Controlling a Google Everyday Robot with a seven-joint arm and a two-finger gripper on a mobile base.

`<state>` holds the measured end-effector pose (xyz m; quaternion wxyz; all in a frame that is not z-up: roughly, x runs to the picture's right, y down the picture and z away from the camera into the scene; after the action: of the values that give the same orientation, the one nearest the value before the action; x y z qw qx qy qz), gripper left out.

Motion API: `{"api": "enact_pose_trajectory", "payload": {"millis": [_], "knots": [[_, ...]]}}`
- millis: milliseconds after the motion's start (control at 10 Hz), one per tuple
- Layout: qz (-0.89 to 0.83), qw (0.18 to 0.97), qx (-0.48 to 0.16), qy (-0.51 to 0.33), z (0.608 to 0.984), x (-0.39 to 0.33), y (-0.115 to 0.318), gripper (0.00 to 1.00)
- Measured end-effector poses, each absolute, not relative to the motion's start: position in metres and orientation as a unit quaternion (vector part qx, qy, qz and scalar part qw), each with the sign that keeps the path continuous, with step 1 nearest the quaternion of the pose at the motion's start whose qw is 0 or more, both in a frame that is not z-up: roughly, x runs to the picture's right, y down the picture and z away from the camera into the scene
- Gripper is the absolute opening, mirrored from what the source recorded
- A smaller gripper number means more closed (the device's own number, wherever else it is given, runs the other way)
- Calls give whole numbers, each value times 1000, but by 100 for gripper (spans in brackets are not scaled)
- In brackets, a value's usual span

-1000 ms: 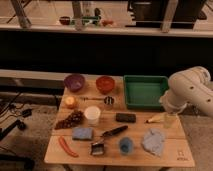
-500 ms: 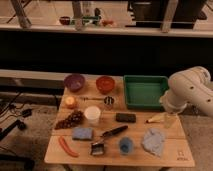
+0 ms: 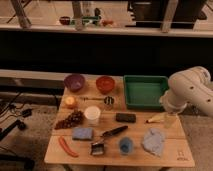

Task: Place fork in table surface

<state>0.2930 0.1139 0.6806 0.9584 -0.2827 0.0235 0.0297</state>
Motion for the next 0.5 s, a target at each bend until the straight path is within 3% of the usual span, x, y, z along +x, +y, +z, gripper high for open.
{"api": "enact_pose_trajectory", "payload": {"millis": [500], "knots": [[27,958,-284,25,681,293,115,80]]}}
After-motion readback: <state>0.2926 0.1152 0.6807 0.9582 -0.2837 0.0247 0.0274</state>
